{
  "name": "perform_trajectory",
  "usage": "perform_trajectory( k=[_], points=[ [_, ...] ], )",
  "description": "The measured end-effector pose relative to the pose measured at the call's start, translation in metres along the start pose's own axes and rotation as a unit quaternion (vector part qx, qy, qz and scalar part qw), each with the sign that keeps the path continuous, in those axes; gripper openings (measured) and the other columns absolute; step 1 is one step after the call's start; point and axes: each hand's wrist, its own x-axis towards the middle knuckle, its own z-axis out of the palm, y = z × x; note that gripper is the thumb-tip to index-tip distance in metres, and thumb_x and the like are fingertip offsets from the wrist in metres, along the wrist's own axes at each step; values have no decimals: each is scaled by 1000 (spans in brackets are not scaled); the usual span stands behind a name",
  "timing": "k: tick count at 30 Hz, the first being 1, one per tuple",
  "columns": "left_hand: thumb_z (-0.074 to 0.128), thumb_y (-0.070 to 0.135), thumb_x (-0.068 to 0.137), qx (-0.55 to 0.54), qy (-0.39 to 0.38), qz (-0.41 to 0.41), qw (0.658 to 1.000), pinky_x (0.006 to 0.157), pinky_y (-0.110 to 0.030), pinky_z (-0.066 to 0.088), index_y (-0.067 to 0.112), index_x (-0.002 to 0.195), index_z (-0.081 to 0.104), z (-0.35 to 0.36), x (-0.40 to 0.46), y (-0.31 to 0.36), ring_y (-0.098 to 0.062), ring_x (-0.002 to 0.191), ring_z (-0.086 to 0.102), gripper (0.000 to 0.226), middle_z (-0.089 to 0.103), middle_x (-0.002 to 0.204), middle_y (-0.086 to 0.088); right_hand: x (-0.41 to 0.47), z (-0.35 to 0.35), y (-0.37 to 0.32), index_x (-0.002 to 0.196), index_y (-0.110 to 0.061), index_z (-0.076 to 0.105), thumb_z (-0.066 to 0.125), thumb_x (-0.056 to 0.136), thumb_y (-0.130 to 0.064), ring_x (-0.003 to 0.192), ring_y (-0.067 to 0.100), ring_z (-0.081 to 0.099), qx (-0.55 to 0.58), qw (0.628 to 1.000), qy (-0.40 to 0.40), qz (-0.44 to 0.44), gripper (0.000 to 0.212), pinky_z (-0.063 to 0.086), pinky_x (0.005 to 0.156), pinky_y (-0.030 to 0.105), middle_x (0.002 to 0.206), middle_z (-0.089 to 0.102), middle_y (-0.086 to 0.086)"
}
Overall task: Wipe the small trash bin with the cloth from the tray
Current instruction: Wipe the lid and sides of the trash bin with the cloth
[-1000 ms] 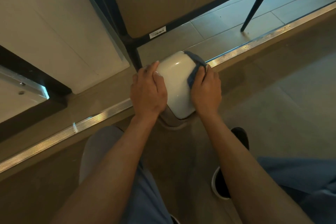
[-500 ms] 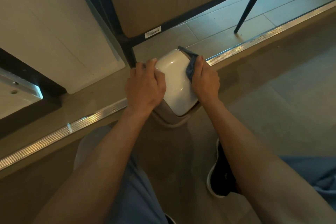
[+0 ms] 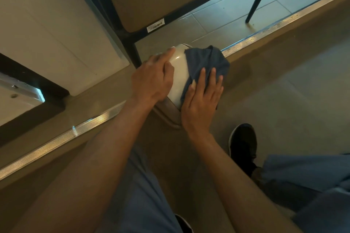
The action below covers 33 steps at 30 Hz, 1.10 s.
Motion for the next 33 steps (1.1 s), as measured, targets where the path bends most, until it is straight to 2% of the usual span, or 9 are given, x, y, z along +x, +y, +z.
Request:
perform_trajectory(
  k=[4,6,10,12,16,20,25,28,33],
  points=[
    [22,41,102,-18,-10,3,1000,93,-40,47,35,155,35,-3,-3,-1,-29,125,56,55,53,146,-7,-5,-1,-1,159,-6,27,27,109,-32,156,36,10,-15,999,-10,-29,56,13,125,58,167,20,15],
    [23,41,101,-20,-10,1,1000,93,-42,46,34,155,36,-4,-3,1,-30,125,56,56,54,145,-8,17,-5,3,160,-10,23,22,108,-36,156,32,13,10,999,-34,-3,58,14,126,54,168,21,12],
    [23,40,101,-19,-6,-8,1000,92,-39,44,36,155,36,-5,-2,3,-29,126,55,55,52,146,-7,61,-9,10,155,-8,34,19,104,-42,138,31,44,68,994,-59,57,63,35,115,52,150,48,16],
    [23,40,102,-24,-9,-14,1000,93,-40,44,36,155,35,-4,-2,3,-29,126,54,55,52,147,-7,53,-9,10,156,-9,31,23,107,-38,145,31,36,57,997,-54,28,57,29,119,53,156,41,14],
    [25,37,105,-22,-9,-7,1000,95,-40,45,37,155,35,-3,-1,-2,-28,127,53,51,52,146,-7,8,-14,12,162,-12,17,27,110,-36,157,31,2,33,996,-79,-8,58,8,127,53,170,10,11],
    [24,38,105,-23,-10,-4,1000,95,-40,45,37,155,34,-4,-2,-4,-27,129,52,52,51,147,-7,-17,-19,16,159,-9,26,33,109,-38,157,33,4,31,997,-69,-23,58,17,125,56,169,15,13],
    [24,38,103,-31,-7,-15,999,92,-37,41,33,156,33,-3,-5,6,-30,129,52,54,49,149,-9,13,-18,34,156,-13,36,33,110,-34,156,31,14,83,995,-57,-16,51,26,122,57,167,24,10],
    [29,35,107,-28,-1,-21,999,87,-31,34,32,157,30,0,-7,11,-28,129,51,50,47,150,-9,24,-21,41,159,-23,27,33,111,-35,155,23,21,163,985,-56,23,50,31,120,56,166,26,0],
    [28,35,108,-31,0,-20,999,85,-32,36,33,157,30,1,-5,7,-27,127,53,50,48,148,-8,3,-20,33,157,-16,34,33,109,-38,157,23,10,137,988,-61,21,54,20,125,53,168,22,4]
  ],
)
